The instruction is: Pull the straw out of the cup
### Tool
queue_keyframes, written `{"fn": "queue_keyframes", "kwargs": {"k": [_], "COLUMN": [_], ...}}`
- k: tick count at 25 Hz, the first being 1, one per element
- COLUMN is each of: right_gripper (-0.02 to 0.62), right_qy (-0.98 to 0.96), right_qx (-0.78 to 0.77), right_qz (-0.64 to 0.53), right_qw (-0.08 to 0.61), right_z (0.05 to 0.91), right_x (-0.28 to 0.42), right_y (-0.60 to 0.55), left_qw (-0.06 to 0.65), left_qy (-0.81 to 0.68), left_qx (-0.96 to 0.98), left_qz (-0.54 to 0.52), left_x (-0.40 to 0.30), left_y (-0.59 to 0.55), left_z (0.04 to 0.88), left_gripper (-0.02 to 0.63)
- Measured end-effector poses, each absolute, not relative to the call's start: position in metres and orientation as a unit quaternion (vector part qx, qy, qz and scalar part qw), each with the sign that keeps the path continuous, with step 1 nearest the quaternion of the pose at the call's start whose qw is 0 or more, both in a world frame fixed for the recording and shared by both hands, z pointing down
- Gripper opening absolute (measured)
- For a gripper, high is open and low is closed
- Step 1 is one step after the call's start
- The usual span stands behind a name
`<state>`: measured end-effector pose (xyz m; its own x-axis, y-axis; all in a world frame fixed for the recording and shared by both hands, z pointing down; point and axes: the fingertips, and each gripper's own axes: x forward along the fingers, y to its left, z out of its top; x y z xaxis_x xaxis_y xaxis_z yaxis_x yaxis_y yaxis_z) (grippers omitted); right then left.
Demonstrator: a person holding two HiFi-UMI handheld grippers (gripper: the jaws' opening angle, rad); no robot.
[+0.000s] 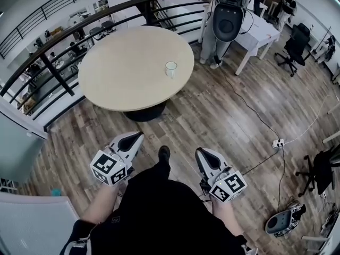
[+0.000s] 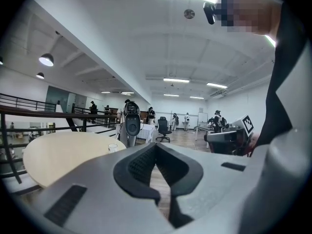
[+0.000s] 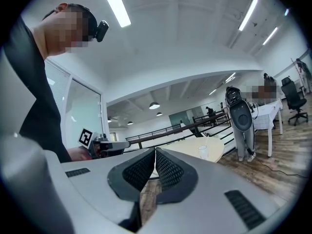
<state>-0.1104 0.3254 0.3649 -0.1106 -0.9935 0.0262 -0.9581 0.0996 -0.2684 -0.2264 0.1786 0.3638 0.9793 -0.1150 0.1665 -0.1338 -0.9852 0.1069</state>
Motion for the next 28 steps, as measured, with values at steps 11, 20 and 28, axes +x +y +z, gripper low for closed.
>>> {"fn": "queue_keyframes", "kwargs": {"k": [11, 20, 28], "right_gripper": [0.023, 0.023, 0.023], "right_qy": [0.711, 0.720, 0.733], "right_qx": [-0.688, -0.675, -0.657], "right_qz": [-0.124, -0.140, -0.153], "right_qw": [0.084, 0.077, 0.086], "right_z": [0.371, 0.367, 0.377], "right_x": [-0.019, 0.056, 0.110], "right_y": [0.261, 0.171, 0.097], "left_qw": [0.066, 0.075, 0.069], "left_qy": [-0.044, -0.030, -0.042], "left_qx": [0.994, 0.993, 0.992], "left_qz": [0.078, 0.086, 0.101], "left_x": [-0.134, -0.048, 0.002], "left_y": [0.090, 0.015, -0.050], "left_z": [0.377, 0.380, 0.386], "left_gripper": [0.008, 0.008, 0.008]}}
